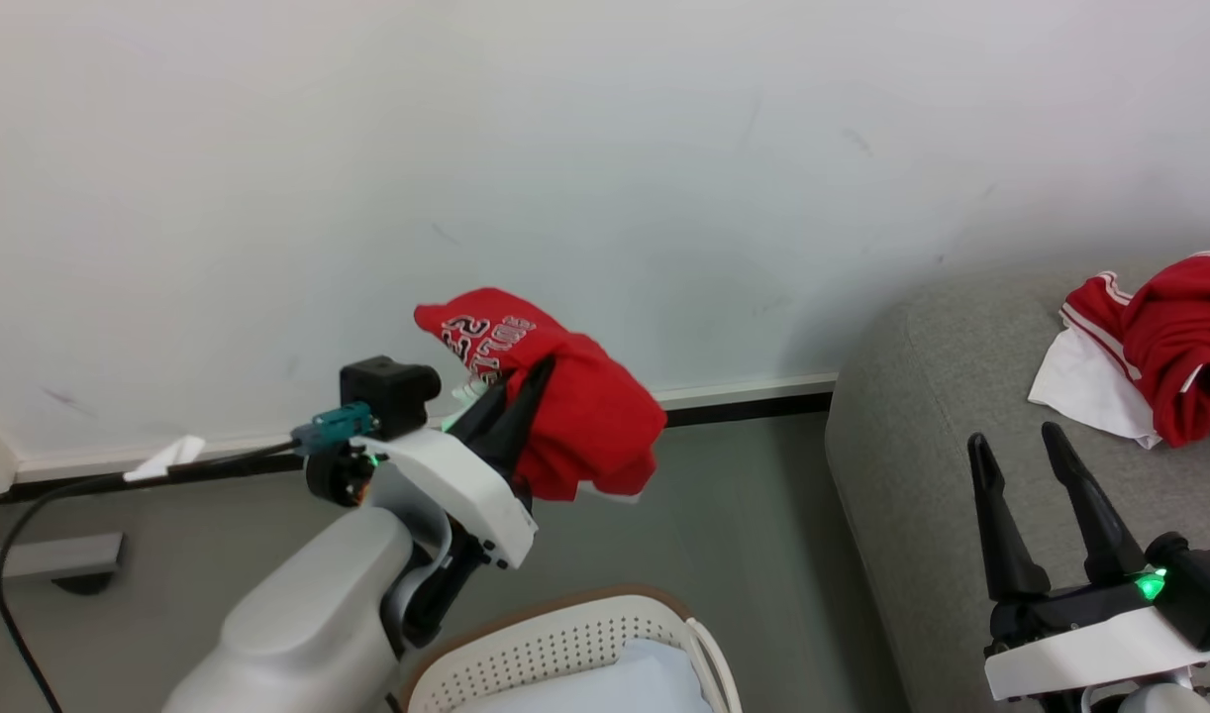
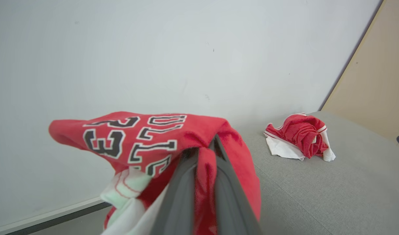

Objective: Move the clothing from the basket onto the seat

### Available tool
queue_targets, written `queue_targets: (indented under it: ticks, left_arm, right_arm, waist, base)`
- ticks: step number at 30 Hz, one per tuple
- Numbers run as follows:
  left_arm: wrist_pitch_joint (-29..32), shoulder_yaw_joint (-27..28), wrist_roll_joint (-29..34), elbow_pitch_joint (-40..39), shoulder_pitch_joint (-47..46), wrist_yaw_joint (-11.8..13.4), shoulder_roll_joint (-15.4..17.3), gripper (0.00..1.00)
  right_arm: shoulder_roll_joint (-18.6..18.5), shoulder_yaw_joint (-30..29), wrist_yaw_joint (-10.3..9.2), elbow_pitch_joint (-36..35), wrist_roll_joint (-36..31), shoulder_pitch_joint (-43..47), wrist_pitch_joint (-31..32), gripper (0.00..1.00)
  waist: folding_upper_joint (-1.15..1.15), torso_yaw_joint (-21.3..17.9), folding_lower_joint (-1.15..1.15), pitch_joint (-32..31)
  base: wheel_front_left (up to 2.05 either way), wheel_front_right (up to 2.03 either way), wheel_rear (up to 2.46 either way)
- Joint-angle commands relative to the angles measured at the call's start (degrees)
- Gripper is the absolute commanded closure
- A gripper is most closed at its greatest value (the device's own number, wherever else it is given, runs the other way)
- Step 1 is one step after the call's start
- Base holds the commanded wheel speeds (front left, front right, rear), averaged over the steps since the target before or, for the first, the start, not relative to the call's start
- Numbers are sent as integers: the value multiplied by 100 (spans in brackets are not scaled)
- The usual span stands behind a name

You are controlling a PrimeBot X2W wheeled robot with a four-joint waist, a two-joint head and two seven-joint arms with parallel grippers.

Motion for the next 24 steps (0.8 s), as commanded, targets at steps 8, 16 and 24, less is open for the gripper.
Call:
queue_targets:
  ticks: [8, 16, 24]
  left_arm:
    - [90, 199, 167, -1331, 261, 523, 489, 100]
    - [277, 171, 166, -2031, 421, 798, 670, 100]
    - [378, 69, 191, -2248, 372, 846, 571, 100]
  right_arm:
    - [-13, 278, -13, -4, 74, 126, 1, 0]
    - [-132, 600, -13, -13, 90, 5, 1, 0]
    - [-311, 1475, -13, 154, 70, -286, 2, 0]
  waist:
    - [0, -42, 2, -108]
    - [0, -15, 2, -53]
    - [0, 158, 2, -83]
  base:
    - [0, 0, 0]
    - [0, 0, 0]
    - [0, 0, 0]
